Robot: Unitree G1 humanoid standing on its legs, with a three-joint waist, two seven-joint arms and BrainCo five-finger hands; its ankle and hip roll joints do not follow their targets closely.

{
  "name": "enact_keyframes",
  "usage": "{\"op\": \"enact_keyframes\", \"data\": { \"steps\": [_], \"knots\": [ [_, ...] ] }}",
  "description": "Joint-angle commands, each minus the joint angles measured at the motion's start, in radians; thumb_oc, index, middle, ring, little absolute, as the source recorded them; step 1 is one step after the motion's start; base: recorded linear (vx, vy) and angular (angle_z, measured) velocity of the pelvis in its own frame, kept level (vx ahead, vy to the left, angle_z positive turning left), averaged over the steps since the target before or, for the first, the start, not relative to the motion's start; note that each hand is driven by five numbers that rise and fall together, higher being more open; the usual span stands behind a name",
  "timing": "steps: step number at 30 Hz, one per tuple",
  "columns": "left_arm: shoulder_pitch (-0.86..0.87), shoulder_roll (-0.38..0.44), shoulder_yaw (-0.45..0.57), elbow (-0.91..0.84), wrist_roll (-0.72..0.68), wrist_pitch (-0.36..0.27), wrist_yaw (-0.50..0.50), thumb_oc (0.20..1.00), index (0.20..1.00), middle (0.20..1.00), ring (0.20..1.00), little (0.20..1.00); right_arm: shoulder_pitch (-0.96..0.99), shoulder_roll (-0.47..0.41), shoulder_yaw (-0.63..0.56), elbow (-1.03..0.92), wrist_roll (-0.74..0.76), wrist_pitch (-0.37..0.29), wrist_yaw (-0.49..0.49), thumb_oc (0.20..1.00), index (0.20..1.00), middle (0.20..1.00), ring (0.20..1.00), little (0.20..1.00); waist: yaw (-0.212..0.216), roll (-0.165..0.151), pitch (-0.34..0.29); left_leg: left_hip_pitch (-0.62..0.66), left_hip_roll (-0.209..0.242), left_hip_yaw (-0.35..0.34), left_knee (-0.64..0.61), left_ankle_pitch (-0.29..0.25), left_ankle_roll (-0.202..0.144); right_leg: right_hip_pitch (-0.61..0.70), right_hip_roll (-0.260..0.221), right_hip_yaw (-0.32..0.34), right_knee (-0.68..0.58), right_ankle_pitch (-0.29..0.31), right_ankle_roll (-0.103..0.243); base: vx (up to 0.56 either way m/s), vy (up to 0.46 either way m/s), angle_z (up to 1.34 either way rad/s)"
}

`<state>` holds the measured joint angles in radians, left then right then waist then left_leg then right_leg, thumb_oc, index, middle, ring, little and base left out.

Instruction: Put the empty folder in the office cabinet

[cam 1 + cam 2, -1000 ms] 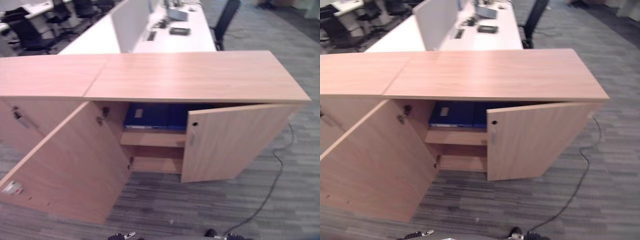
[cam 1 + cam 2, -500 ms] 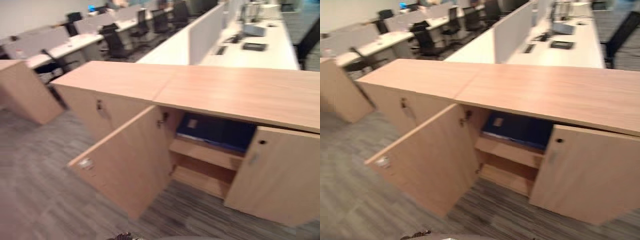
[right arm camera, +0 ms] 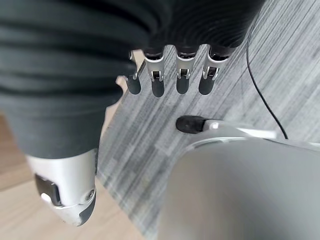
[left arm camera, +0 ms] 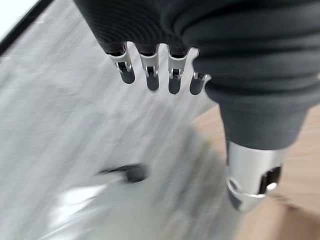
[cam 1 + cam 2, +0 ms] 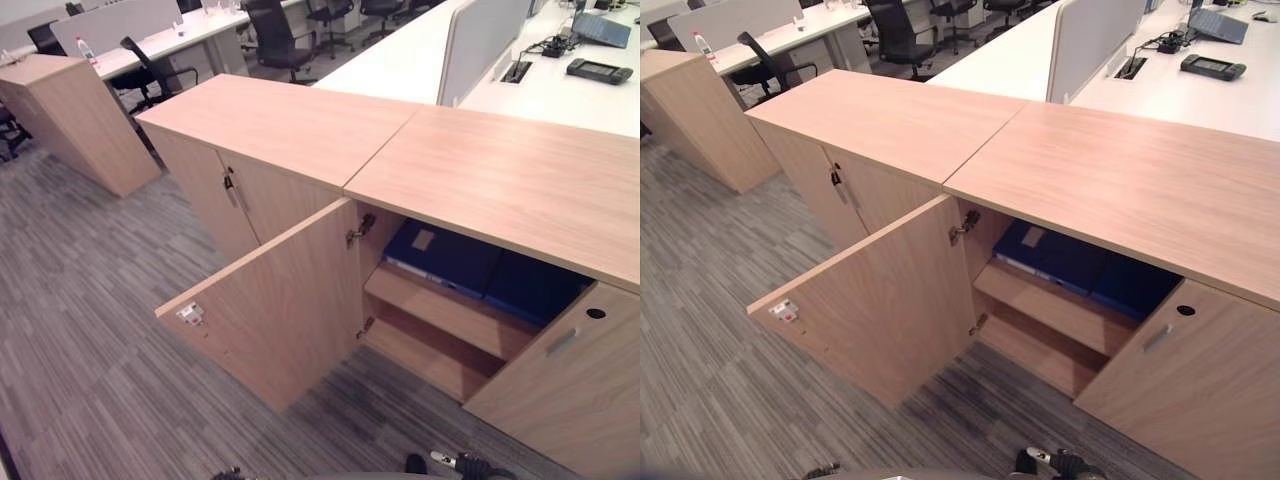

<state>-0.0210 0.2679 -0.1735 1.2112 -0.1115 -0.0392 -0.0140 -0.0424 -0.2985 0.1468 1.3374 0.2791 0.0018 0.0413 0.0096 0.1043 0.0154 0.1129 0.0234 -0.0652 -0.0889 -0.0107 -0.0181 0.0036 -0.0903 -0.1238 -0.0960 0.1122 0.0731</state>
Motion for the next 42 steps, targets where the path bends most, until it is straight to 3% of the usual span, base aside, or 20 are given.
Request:
{"op": "enact_keyframes", "data": {
  "steps": [1,4,5,9,23,30,33,36,38,39,42],
  "knots": [
    [-0.088,0.123,0.003,-0.059,0.041,-0.033,0.063,1.0,1.0,1.0,1.0,1.0,0.008,0.022,-0.019,0.052,0.063,-0.033,-0.01,1.0,1.0,1.0,1.0,1.0,-0.003,-0.063,-0.054,-0.079,-0.058,0.042,0.002,0.004,-0.015,0.013,-0.043,-0.027,0.009,-0.078,0.082,0.07,-0.09,-0.08],
    [-0.114,0.212,0.02,-0.199,0.091,-0.021,0.088,1.0,1.0,1.0,1.0,1.0,0.019,0.015,-0.032,0.041,0.072,-0.038,-0.01,1.0,1.0,1.0,1.0,1.0,-0.004,-0.069,-0.055,-0.064,-0.044,0.04,0.002,-0.003,-0.021,0.027,-0.033,-0.024,0.009,-0.091,0.078,0.05,-0.087,-0.02],
    [-0.188,0.283,0.023,-0.148,0.113,-0.017,0.112,1.0,1.0,1.0,1.0,1.0,0.018,0.005,-0.026,0.038,0.081,-0.035,-0.002,1.0,1.0,1.0,1.0,1.0,-0.008,-0.077,-0.049,-0.056,-0.034,0.041,0.002,-0.004,-0.024,0.024,-0.022,-0.018,0.009,-0.089,0.074,0.03,-0.098,-0.11],
    [-0.298,0.35,0.005,-0.058,0.119,-0.012,0.117,1.0,1.0,1.0,1.0,1.0,0.034,-0.006,-0.027,0.027,0.104,-0.043,-0.002,1.0,1.0,1.0,1.0,1.0,-0.024,-0.087,-0.075,-0.043,-0.023,0.065,0.002,-0.016,-0.028,0.032,-0.009,-0.004,0.009,-0.098,0.076,0.04,-0.048,-0.09],
    [-0.43,0.419,0.003,-0.034,0.09,0.011,0.112,1.0,1.0,1.0,1.0,1.0,0.061,-0.012,-0.042,0.034,0.118,-0.035,0.006,1.0,1.0,1.0,1.0,1.0,-0.046,-0.094,-0.088,-0.025,-0.018,0.086,0.002,-0.034,-0.027,0.037,0.004,0.02,0.009,-0.1,0.08,0.02,0.008,-0.06],
    [-0.427,0.429,-0.006,-0.114,0.107,0.013,0.122,1.0,1.0,1.0,1.0,1.0,0.061,0.0,-0.046,0.024,0.134,-0.039,0.007,1.0,1.0,1.0,1.0,1.0,-0.043,-0.104,-0.088,-0.027,-0.016,0.097,0.002,-0.036,-0.027,0.03,0.008,0.026,0.009,-0.096,0.082,0.0,0.005,-0.05],
    [-0.438,0.41,-0.027,-0.185,0.111,0.002,0.135,1.0,1.0,1.0,1.0,1.0,0.062,0.005,-0.042,0.016,0.142,-0.043,0.003,1.0,1.0,1.0,1.0,1.0,-0.044,-0.111,-0.088,-0.027,-0.017,0.097,0.002,-0.036,-0.028,0.032,0.006,0.024,0.009,-0.095,0.083,0.0,0.0,0.0],
    [-0.415,0.346,-0.068,-0.373,0.128,-0.024,0.143,1.0,1.0,1.0,1.0,1.0,0.056,0.014,-0.045,0.008,0.149,-0.053,-0.006,1.0,1.0,1.0,1.0,1.0,-0.045,-0.12,-0.083,-0.029,-0.018,0.087,0.002,-0.036,-0.028,0.034,0.002,0.017,0.009,-0.096,0.083,-0.04,-0.006,0.07],
    [-0.391,0.272,-0.117,-0.468,0.169,-0.047,0.144,1.0,1.0,1.0,1.0,1.0,0.047,0.024,-0.042,0.002,0.155,-0.059,-0.014,1.0,1.0,1.0,1.0,1.0,-0.048,-0.125,-0.08,-0.031,-0.02,0.082,0.002,-0.038,-0.027,0.033,0.0,0.017,0.009,-0.096,0.083,-0.04,0.004,0.14],
    [-0.366,0.163,-0.192,-0.524,0.171,-0.065,0.112,1.0,1.0,1.0,1.0,1.0,0.039,0.034,-0.045,0.004,0.164,-0.065,-0.029,1.0,1.0,1.0,1.0,1.0,-0.055,-0.13,-0.077,-0.032,-0.022,0.081,0.002,-0.041,-0.024,0.032,-0.001,0.015,0.009,-0.097,0.083,-0.03,0.005,0.17],
    [-0.366,0.044,-0.29,-0.523,0.134,-0.08,0.058,1.0,1.0,1.0,1.0,1.0,0.018,0.043,-0.043,0.013,0.179,-0.067,-0.041,1.0,1.0,1.0,1.0,1.0,-0.066,-0.129,-0.074,-0.034,-0.024,0.078,0.002,-0.043,-0.022,0.03,-0.005,0.014,0.009,-0.095,0.083,-0.02,0.009,0.24]
  ]
}}
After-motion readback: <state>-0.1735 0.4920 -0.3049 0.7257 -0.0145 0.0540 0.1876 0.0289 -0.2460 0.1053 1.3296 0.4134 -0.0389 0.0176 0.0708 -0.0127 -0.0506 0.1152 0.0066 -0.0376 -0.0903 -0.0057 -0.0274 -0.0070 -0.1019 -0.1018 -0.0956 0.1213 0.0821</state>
